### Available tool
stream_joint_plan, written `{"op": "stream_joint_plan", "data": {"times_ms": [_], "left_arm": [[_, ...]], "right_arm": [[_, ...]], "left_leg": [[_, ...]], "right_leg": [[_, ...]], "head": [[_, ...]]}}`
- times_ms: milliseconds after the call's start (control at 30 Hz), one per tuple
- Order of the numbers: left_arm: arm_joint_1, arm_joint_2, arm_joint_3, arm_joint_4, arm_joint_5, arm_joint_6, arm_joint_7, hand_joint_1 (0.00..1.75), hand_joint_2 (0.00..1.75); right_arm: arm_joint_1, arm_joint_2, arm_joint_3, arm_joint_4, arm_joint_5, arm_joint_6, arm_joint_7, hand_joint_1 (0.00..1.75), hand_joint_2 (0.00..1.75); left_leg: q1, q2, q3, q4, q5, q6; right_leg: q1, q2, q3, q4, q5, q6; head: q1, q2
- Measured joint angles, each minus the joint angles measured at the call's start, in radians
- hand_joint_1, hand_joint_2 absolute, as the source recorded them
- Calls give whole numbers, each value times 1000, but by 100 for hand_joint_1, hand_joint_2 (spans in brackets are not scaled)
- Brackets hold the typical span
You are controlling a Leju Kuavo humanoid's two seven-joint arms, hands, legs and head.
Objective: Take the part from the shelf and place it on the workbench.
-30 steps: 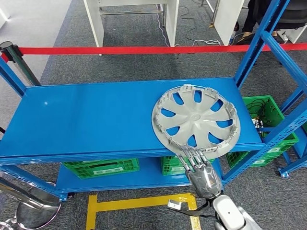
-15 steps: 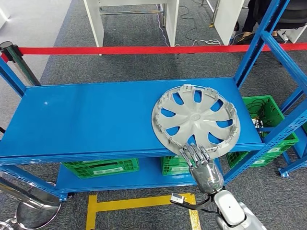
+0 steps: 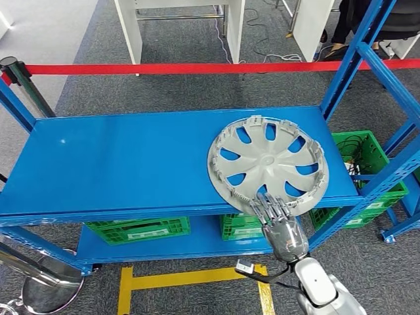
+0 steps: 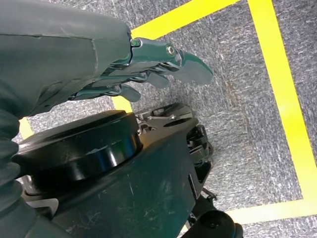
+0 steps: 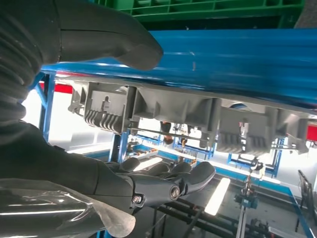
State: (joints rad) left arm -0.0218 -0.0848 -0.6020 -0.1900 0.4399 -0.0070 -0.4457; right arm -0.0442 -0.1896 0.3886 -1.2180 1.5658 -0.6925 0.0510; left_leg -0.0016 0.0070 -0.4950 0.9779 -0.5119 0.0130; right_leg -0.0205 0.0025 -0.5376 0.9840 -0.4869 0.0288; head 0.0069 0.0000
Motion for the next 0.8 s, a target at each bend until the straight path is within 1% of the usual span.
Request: {"op": "stream_joint_plan", "data": {"times_ms": [800], "left_arm": [[0, 3, 0, 0, 6, 4, -2, 0, 175]], "right_arm": [[-48, -16, -11, 58, 0, 0, 33, 0, 175]], "left_leg": [[0, 0, 0, 0, 0, 0]], "right_leg": [[0, 0, 0, 0, 0, 0]], "head": [[0, 0]]}}
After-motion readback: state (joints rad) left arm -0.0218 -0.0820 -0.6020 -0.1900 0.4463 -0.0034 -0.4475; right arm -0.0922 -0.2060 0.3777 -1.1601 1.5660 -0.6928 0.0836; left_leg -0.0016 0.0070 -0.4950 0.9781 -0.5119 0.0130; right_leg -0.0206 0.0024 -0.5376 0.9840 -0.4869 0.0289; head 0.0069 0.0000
